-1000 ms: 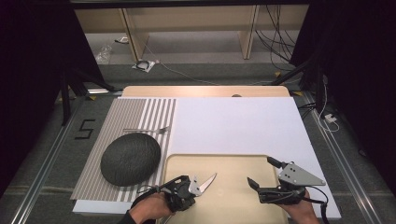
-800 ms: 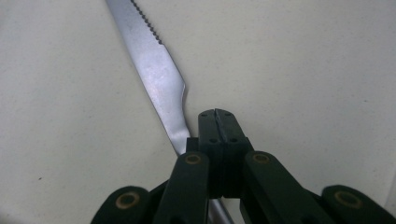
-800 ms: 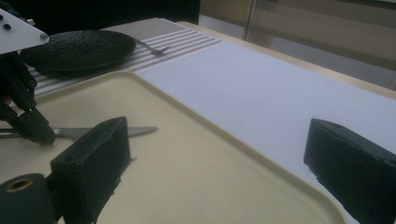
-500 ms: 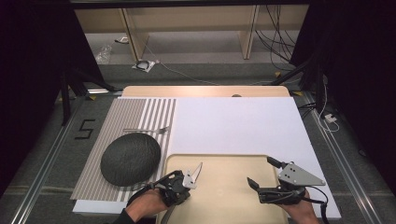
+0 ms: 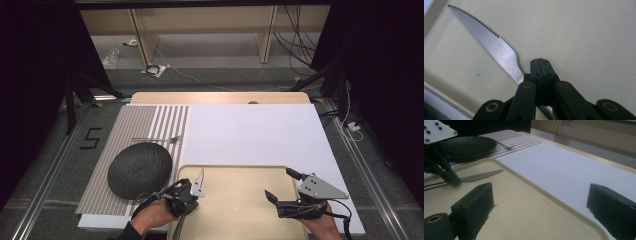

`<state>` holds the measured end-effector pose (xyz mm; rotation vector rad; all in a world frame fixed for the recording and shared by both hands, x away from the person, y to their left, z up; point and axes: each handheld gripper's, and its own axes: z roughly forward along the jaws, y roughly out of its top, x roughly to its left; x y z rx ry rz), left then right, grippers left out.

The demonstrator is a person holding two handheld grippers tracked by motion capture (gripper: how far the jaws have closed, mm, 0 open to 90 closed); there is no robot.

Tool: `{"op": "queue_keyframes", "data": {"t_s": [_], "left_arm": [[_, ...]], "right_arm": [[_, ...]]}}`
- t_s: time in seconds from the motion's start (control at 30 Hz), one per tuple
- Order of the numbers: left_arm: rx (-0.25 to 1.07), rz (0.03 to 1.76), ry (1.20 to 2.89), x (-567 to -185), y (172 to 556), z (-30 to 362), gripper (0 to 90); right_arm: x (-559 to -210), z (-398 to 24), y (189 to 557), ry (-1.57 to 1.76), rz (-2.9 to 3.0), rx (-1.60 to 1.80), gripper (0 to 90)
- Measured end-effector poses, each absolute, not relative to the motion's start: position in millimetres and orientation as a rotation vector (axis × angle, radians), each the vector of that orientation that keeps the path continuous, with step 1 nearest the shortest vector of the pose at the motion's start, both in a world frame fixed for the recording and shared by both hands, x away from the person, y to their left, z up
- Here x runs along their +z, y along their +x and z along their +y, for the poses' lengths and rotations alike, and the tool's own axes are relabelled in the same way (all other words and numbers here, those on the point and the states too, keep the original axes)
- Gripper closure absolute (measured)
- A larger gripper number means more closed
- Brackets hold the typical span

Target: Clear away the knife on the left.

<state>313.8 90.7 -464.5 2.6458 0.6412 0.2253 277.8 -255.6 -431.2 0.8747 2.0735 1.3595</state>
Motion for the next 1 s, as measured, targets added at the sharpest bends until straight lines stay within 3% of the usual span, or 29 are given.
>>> {"op": "queue_keyframes", "data": {"t_s": [1.0], "left_arm": [[0.198, 0.770, 2.589, -461, 327, 122, 88.7]], "right_arm": [[-433, -258, 279, 0.877, 2.074, 1.378, 8.0]]}}
